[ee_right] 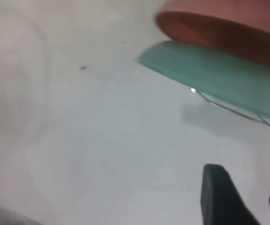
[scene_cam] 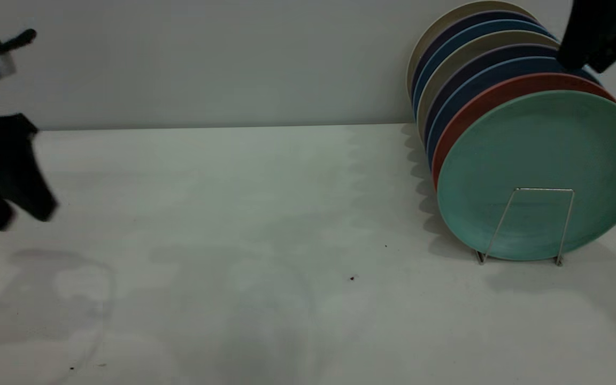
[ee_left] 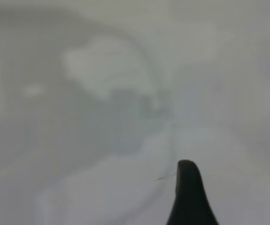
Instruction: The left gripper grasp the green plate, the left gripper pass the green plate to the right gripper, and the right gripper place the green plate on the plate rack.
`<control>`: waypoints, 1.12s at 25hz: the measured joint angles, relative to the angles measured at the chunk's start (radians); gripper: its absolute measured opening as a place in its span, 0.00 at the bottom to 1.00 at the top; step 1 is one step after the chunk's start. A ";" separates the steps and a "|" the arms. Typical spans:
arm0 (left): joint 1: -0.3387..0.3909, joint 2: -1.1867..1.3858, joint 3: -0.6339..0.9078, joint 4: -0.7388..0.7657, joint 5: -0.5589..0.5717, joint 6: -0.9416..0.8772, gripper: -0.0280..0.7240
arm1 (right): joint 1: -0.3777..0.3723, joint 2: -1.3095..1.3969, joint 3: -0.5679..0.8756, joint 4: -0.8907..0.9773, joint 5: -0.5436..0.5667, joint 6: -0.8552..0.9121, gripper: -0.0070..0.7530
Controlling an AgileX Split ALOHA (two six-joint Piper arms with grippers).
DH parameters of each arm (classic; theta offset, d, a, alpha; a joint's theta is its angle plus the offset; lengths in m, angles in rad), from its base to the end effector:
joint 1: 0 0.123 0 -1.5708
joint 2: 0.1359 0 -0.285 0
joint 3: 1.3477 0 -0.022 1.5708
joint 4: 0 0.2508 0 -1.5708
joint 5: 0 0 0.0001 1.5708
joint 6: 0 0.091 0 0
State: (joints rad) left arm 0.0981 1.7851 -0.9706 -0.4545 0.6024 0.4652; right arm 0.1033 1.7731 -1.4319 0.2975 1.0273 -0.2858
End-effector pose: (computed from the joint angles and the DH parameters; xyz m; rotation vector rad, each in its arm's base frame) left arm 0.3255 0.0093 0.1559 0.0299 2.8144 -0.3171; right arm 0.3653 0.0608 0.2662 -0.3804 2.7834 0.3525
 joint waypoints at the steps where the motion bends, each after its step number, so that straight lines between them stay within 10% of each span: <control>1: 0.000 -0.013 -0.019 0.087 0.019 -0.075 0.74 | 0.000 -0.008 0.000 -0.026 -0.001 0.033 0.38; 8: 0.000 -0.165 -0.082 0.464 0.168 -0.365 0.74 | -0.001 -0.096 0.000 -0.297 0.106 0.252 0.38; 28: 0.000 -1.006 0.307 0.269 0.392 -0.313 0.74 | -0.002 -0.993 0.528 -0.289 0.213 0.204 0.38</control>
State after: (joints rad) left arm 0.0981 0.7790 -0.6638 -0.1859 0.9948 0.1527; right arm 0.1010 0.7799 -0.9035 0.0084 1.2401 -0.0820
